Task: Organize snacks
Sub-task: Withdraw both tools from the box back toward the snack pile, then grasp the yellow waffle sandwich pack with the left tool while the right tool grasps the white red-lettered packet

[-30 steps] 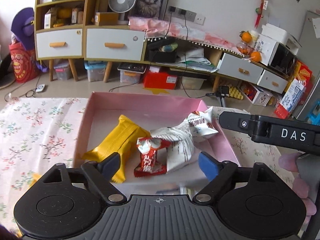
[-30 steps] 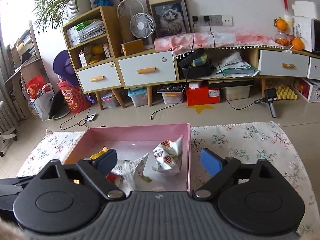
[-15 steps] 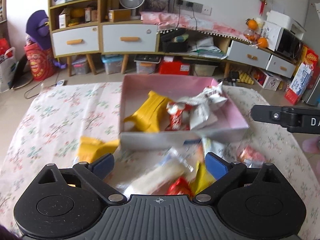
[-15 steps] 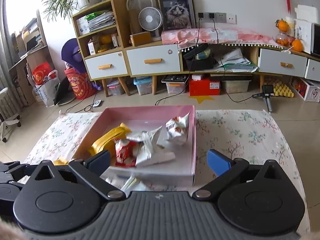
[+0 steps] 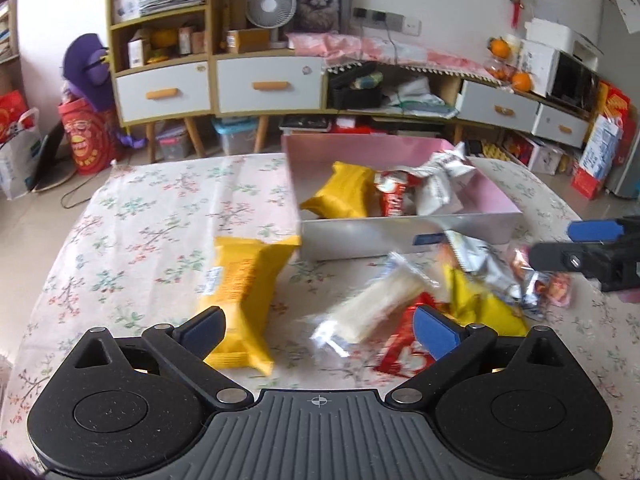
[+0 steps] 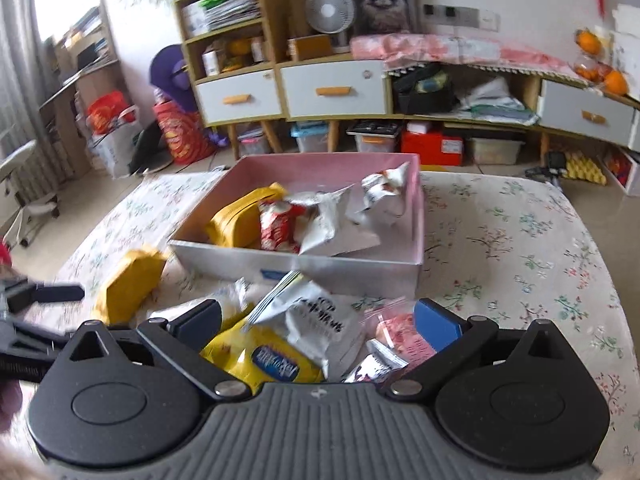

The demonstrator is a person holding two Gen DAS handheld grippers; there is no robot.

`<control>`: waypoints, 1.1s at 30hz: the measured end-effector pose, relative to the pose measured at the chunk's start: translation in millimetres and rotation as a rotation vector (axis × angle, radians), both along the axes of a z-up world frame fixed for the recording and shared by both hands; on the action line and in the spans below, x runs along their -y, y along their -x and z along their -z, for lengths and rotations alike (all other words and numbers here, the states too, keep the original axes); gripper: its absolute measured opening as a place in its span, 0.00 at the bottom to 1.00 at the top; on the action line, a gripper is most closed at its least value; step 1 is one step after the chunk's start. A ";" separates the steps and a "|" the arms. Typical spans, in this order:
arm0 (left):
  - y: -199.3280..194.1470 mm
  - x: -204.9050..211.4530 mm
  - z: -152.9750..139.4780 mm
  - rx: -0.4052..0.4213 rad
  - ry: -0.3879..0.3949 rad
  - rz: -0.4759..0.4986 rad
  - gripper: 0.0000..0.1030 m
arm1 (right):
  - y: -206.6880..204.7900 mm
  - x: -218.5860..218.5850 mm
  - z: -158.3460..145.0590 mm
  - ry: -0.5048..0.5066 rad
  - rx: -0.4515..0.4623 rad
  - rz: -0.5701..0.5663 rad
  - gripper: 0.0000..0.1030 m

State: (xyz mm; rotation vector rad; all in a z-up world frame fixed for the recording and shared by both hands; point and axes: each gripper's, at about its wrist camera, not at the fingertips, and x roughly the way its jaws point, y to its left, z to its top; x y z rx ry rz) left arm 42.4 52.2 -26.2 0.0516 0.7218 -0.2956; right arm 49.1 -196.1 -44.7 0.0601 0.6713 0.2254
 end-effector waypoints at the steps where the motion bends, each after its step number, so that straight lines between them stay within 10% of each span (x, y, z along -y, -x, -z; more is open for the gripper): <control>1: -0.4 -4.6 2.0 0.001 0.005 -0.009 0.98 | 2.3 -1.9 1.3 0.010 0.008 -0.012 1.00; 15: -23.3 -51.7 29.2 0.041 0.055 -0.043 0.98 | 5.7 -7.5 26.1 0.126 0.068 -0.084 0.98; 22: -34.8 -52.9 34.1 0.045 0.069 -0.011 0.96 | -6.5 -6.6 36.5 0.168 0.085 -0.091 0.82; 33: -47.3 -53.9 36.6 0.022 0.144 -0.008 0.70 | -18.1 -4.1 31.9 0.115 0.075 -0.244 0.67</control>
